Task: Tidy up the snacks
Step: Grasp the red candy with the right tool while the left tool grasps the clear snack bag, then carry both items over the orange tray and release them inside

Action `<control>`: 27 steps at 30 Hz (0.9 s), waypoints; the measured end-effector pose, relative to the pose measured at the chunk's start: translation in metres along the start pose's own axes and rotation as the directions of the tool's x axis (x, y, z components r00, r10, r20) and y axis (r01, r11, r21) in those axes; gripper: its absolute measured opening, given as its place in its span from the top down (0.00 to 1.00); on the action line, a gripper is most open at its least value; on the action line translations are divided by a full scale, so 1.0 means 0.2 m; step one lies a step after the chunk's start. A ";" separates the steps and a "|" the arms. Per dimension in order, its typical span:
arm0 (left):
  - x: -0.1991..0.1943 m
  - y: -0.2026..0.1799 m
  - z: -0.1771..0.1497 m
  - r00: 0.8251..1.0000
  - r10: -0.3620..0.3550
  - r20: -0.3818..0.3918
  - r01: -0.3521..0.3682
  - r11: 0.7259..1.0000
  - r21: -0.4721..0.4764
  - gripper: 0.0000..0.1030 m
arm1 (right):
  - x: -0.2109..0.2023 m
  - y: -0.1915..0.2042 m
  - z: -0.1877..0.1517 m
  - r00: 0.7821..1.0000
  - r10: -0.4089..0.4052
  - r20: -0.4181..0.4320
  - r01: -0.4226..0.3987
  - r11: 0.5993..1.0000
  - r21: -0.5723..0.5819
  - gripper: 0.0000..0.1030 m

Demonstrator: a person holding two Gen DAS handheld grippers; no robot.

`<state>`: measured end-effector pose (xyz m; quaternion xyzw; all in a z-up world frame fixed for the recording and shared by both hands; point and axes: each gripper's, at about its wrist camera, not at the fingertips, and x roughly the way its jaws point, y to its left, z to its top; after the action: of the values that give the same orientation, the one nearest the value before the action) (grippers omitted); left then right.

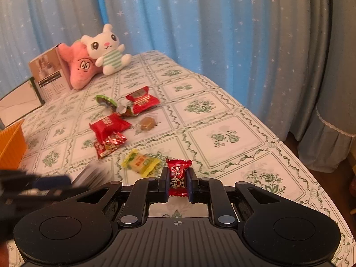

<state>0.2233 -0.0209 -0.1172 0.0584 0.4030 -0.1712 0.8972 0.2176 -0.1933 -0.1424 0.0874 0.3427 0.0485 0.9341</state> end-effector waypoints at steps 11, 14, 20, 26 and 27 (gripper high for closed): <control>0.08 -0.01 0.00 1.000 0.020 -0.013 -0.019 0.996 0.084 0.63 | -0.01 0.02 -0.01 1.000 0.002 -0.004 -0.002 1.000 -0.011 0.85; 0.10 0.01 -0.01 1.000 0.011 -0.019 -0.010 0.999 0.049 0.63 | -0.01 0.03 0.00 1.000 0.002 -0.002 -0.002 1.000 -0.016 0.85; 0.03 0.02 -0.04 0.999 0.044 -0.008 -0.044 0.998 -0.034 0.66 | -0.05 0.07 0.02 1.000 0.021 0.010 -0.021 0.999 -0.028 0.85; -0.13 0.06 -0.04 0.995 0.092 0.035 -0.087 0.988 -0.131 0.66 | -0.14 0.18 0.04 0.997 0.069 0.033 -0.066 0.995 -0.080 0.85; -0.16 0.06 -0.03 0.994 0.099 0.042 -0.092 0.986 -0.142 0.66 | -0.15 0.21 0.04 0.996 0.078 0.037 -0.074 0.993 -0.090 0.85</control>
<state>0.2028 0.0012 -0.0980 0.0106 0.3886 -0.1008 0.9158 0.1983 -0.1585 -0.1092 0.0597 0.3177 0.0974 0.9413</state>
